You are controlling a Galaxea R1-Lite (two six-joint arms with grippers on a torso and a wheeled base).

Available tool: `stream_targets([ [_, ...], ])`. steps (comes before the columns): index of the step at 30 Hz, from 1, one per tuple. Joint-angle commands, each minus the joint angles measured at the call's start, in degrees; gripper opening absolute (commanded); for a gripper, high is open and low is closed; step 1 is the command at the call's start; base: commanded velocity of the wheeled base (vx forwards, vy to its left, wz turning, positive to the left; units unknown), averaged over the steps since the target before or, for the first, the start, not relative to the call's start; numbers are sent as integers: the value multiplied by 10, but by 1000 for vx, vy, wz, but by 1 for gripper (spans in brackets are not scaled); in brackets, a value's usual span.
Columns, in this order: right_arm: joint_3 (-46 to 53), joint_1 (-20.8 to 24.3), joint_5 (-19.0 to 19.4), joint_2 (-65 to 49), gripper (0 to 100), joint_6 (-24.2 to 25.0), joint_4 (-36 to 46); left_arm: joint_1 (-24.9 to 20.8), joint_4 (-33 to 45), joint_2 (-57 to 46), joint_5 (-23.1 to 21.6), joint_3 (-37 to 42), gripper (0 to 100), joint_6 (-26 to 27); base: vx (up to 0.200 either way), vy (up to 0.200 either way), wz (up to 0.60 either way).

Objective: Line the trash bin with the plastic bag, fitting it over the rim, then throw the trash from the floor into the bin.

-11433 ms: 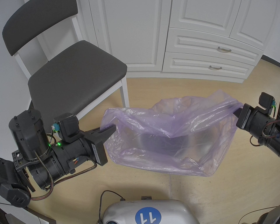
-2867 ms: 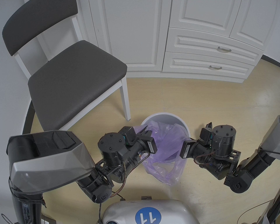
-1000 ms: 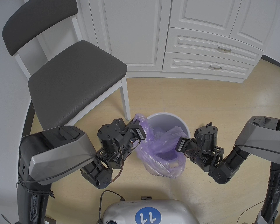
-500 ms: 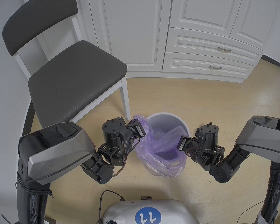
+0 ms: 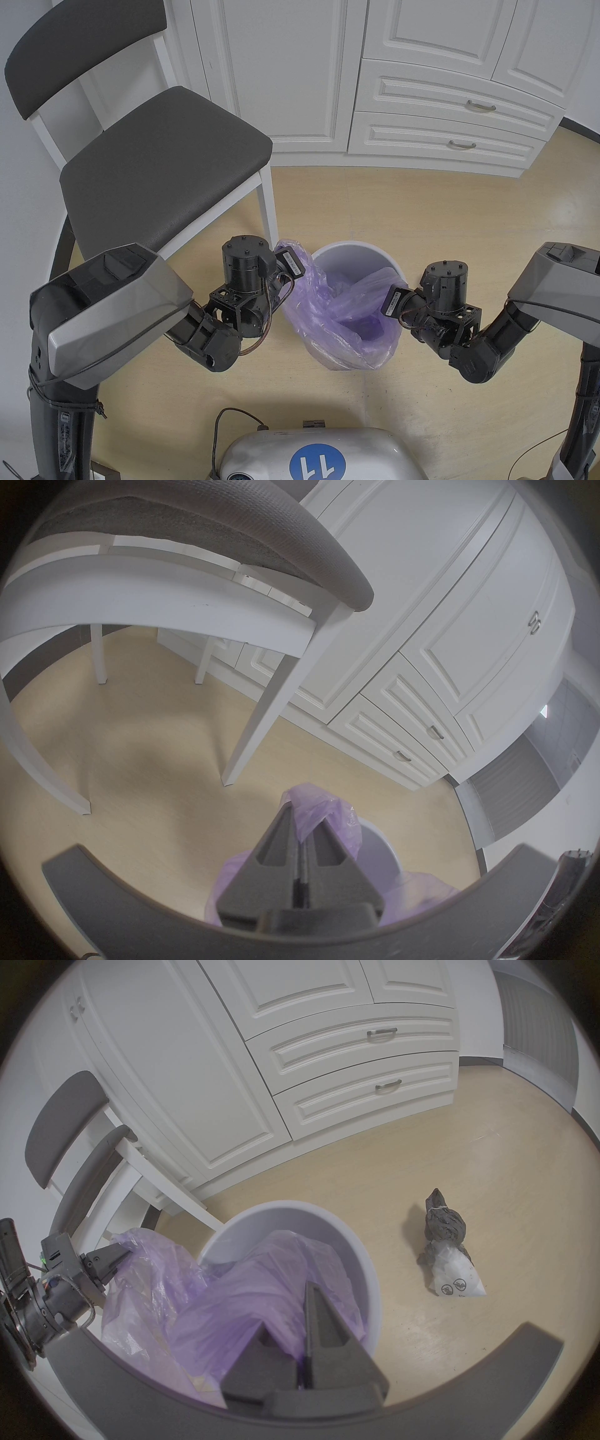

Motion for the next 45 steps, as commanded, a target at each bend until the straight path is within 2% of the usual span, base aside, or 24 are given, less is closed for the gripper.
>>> stream_targets([
  [1, -6, -3, -2, -1, 0, 1, 0, 1, 0, -6, 0, -4, 0, 0, 0, 0, 0],
  [7, -18, -5, -3, -11, 0, 11, 29, 1, 0, -6, 0, -4, 0, 0, 0, 0, 0],
  [12, -42, -5, -4, -22, 0, 43, 98, 0, 5, -6, 11, -5, 0, 1, 0, 0, 0],
  [18, -38, -14, -4, -30, 0, 41, 105, 4, 28, -19, 12, -1, 0, 2, 0, 0, 0],
  [28, -18, -22, -3, -85, 0, 29, 145, -5, 27, -56, 20, 36, 0, 27, 0, 0, 0],
  [34, 5, -24, -4, -87, 0, -12, 140, -1, 27, -56, 20, 42, 0, 44, 0, 0, 0],
  [45, 32, -29, -3, -112, 0, -44, 137, 8, 26, -66, 15, 74, 0, 85, 0, 0, 0],
])
